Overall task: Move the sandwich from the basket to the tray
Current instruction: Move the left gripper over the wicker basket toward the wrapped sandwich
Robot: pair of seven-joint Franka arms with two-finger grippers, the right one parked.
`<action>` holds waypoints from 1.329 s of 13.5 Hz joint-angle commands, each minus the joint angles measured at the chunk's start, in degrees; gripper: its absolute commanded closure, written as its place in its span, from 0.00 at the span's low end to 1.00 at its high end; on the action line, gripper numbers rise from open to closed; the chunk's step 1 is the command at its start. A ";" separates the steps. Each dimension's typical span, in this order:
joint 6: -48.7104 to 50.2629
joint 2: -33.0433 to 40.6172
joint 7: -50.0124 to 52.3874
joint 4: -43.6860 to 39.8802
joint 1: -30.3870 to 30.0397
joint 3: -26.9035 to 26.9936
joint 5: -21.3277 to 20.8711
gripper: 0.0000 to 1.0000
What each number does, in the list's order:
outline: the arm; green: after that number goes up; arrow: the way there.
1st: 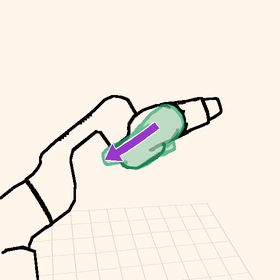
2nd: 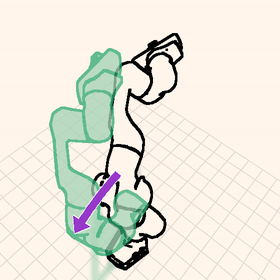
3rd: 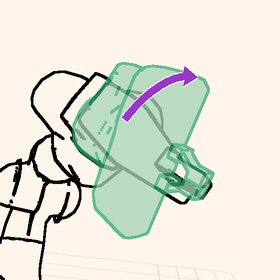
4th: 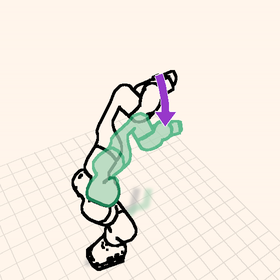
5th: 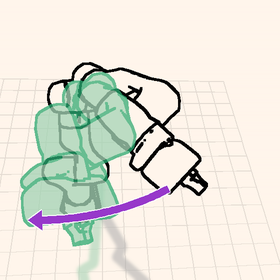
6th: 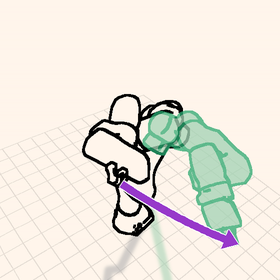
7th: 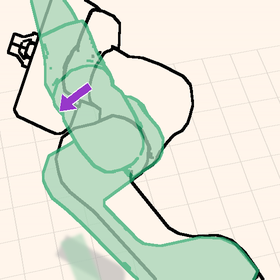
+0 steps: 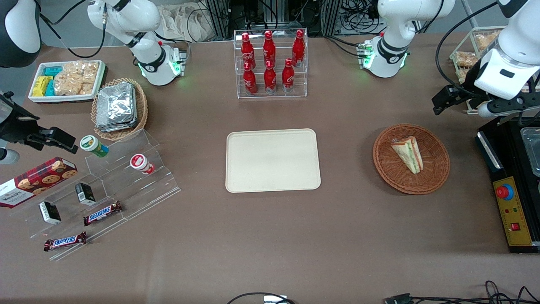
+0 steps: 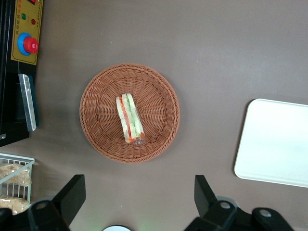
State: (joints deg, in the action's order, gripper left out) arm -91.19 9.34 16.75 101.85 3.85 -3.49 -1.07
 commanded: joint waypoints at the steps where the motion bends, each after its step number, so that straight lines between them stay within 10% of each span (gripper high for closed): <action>1: 1.89 0.77 -0.14 -0.86 0.80 0.41 0.02 0.00; 8: -4.06 1.82 0.21 9.56 -0.07 1.02 0.02 0.00; 18: -41.40 -2.12 4.69 37.35 -0.69 5.42 0.02 0.00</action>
State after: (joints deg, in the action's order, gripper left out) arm -126.50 8.59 19.77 135.81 3.12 2.11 -1.03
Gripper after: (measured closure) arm 0.000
